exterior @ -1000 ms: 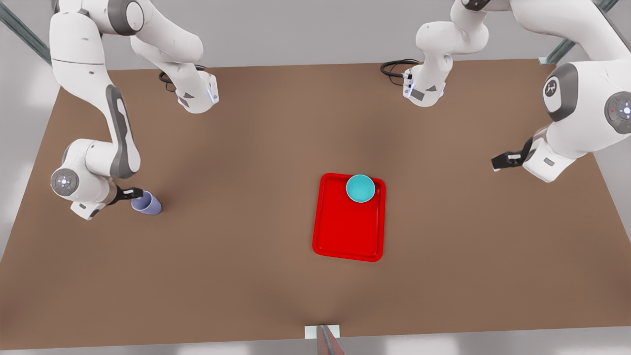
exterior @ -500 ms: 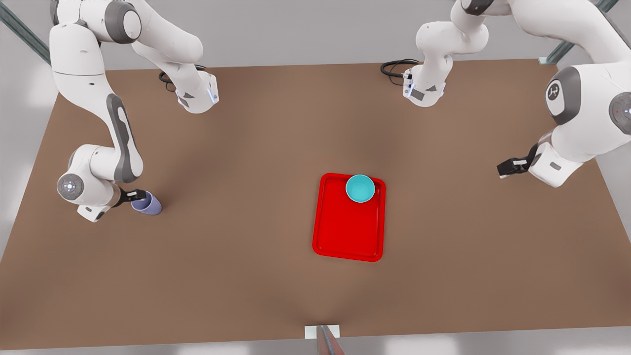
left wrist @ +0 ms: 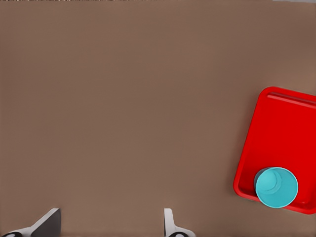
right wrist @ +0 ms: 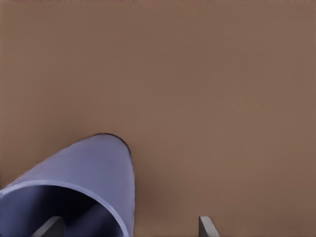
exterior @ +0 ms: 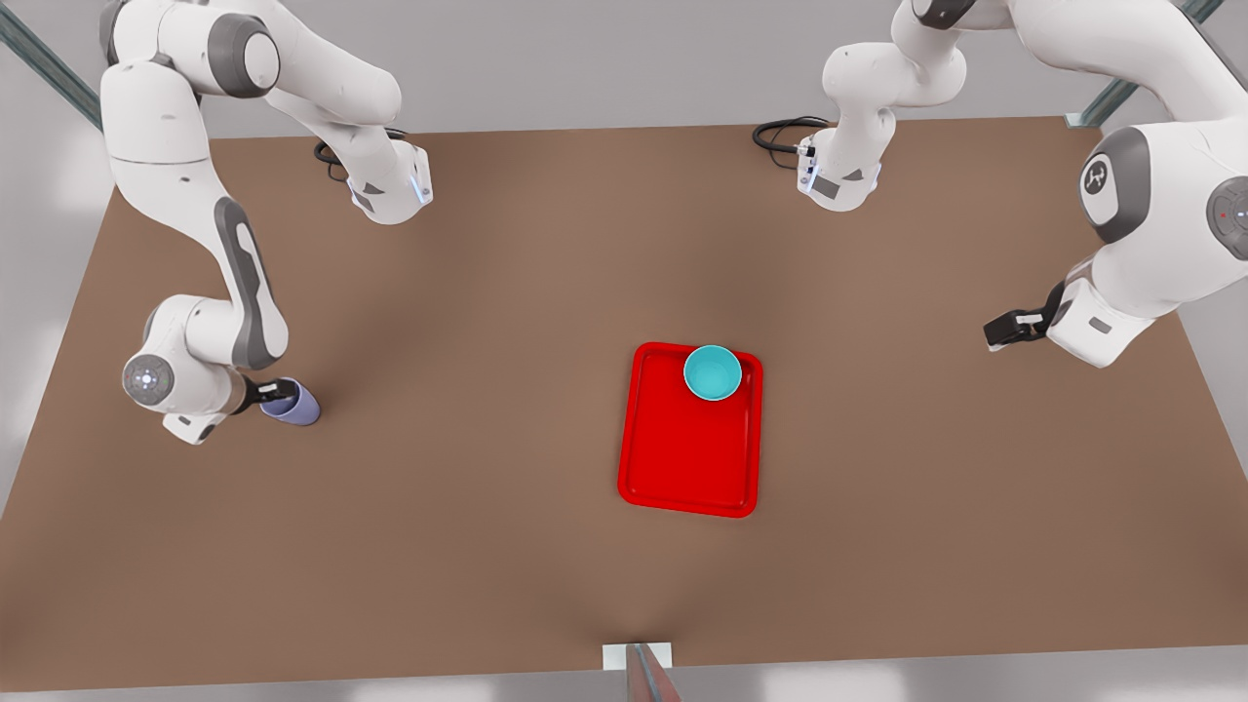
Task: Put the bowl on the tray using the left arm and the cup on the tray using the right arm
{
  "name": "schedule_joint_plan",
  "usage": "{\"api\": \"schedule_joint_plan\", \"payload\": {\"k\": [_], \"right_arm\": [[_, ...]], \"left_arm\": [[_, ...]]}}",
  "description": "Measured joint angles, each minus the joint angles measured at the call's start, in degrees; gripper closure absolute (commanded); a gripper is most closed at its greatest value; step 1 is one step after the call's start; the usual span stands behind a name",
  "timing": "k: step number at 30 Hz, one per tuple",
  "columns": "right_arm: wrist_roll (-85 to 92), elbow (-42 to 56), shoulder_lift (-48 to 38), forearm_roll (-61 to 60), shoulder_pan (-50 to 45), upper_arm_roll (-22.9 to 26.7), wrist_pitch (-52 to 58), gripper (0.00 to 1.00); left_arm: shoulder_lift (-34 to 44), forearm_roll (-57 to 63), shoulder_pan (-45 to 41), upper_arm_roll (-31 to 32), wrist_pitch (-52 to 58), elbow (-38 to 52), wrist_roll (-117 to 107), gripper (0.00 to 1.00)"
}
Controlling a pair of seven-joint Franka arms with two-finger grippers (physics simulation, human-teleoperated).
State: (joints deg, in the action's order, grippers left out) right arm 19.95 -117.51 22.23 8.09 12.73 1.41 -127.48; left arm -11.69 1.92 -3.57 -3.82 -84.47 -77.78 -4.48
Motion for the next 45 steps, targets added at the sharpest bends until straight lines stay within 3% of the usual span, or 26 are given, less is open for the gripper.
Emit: {"api": "schedule_joint_plan", "payload": {"k": [1, 3, 5, 7, 10, 13, 19, 33, 39, 45], "right_arm": [[0.0, 0.0, 0.3, -0.1, 0.0, 0.0, 0.0, 0.0], [0.0, 0.3, 0.7, -0.2, 0.2, -0.1, 0.1, 0.2], [0.0, 0.6, 1.0, -0.2, 5.1, -4.9, 0.7, 0.38], [0.0, 0.8, 1.3, -0.2, 5.5, -5.2, 1.0, 0.4], [0.0, 0.8, 1.3, -0.2, 5.8, -5.4, 1.1, 0.63], [0.4, 1.2, 1.4, -0.2, 6.2, -5.4, 1.2, 0.74], [0.4, 1.4, 1.9, -0.2, 5.9, -5.5, 1.0, 0.79], [0.5, 1.8, 0.9, -0.9, 6.3, -6.7, 1.5, 0.79], [-0.3, 7.3, 1.4, -2.6, 5.5, -15.4, 6.2, 0.79], [-2.8, 17.9, 6.8, -8.5, -10.6, -16.9, 8.8, 0.79]], "left_arm": [[-0.1, 0.0, 0.1, 0.0, -0.1, 0.0, 0.0, 0.0], [-0.1, 0.0, 0.0, 0.0, -0.1, 0.0, 0.0, 0.0], [-0.1, -0.1, -0.1, 0.0, -0.1, 0.0, 0.0, 0.0], [-0.2, -0.1, 0.0, 0.0, -0.1, 0.0, 0.0, 0.0], [-0.3, -0.1, 0.0, 0.0, -0.2, 0.0, 0.0, 0.0], [-0.4, -0.1, 0.0, 0.0, -0.2, 0.0, 0.0, 0.0], [-0.6, -0.1, 0.0, 0.0, -0.3, 0.0, 0.0, 0.0], [-0.7, -0.1, 0.0, 0.0, -0.3, 0.0, 0.0, 0.0], [-0.7, -0.2, 0.0, 0.0, -1.0, 0.0, 0.0, 0.0], [-1.0, -0.2, 0.0, 0.0, -1.1, 0.0, 0.0, 0.0]]}}
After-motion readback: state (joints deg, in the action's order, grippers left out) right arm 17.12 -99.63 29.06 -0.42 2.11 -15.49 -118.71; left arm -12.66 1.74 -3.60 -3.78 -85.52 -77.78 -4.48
